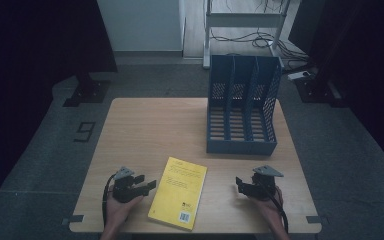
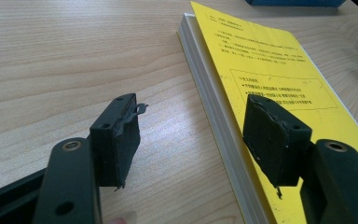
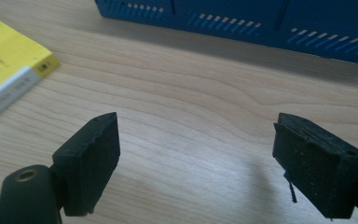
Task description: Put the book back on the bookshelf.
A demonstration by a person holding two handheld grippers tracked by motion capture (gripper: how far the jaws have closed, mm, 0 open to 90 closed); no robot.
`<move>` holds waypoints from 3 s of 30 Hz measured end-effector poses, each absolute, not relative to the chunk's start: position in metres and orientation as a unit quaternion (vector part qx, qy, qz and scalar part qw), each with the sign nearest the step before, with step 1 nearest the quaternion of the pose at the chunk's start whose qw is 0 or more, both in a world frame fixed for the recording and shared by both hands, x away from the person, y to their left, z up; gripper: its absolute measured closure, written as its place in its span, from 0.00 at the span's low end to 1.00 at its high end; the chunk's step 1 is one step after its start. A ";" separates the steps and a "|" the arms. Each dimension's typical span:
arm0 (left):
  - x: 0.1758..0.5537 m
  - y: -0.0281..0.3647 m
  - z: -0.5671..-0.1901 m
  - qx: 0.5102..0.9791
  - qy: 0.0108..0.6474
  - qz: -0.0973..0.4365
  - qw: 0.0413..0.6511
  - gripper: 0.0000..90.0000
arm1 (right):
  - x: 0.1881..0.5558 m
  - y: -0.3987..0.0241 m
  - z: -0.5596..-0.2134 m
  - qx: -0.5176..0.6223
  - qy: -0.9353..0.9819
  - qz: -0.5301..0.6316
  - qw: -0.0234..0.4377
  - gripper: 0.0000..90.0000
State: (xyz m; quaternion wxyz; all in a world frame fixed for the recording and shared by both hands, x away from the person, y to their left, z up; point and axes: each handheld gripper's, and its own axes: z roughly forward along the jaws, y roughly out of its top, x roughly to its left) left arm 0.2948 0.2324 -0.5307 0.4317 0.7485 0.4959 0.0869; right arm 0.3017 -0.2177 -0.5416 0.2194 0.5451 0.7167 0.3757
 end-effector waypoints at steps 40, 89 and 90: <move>0.296 0.230 -0.534 0.752 0.496 0.080 0.427 0.40 | 0.294 -0.175 -0.541 0.509 0.737 0.402 0.191 0.18; 0.295 0.227 -0.534 0.754 0.493 0.076 0.428 0.40 | 0.307 -0.090 -0.545 0.471 0.765 0.414 0.148 0.19; 0.295 0.227 -0.534 0.754 0.493 0.076 0.428 0.40 | 0.307 -0.090 -0.545 0.471 0.765 0.414 0.148 0.19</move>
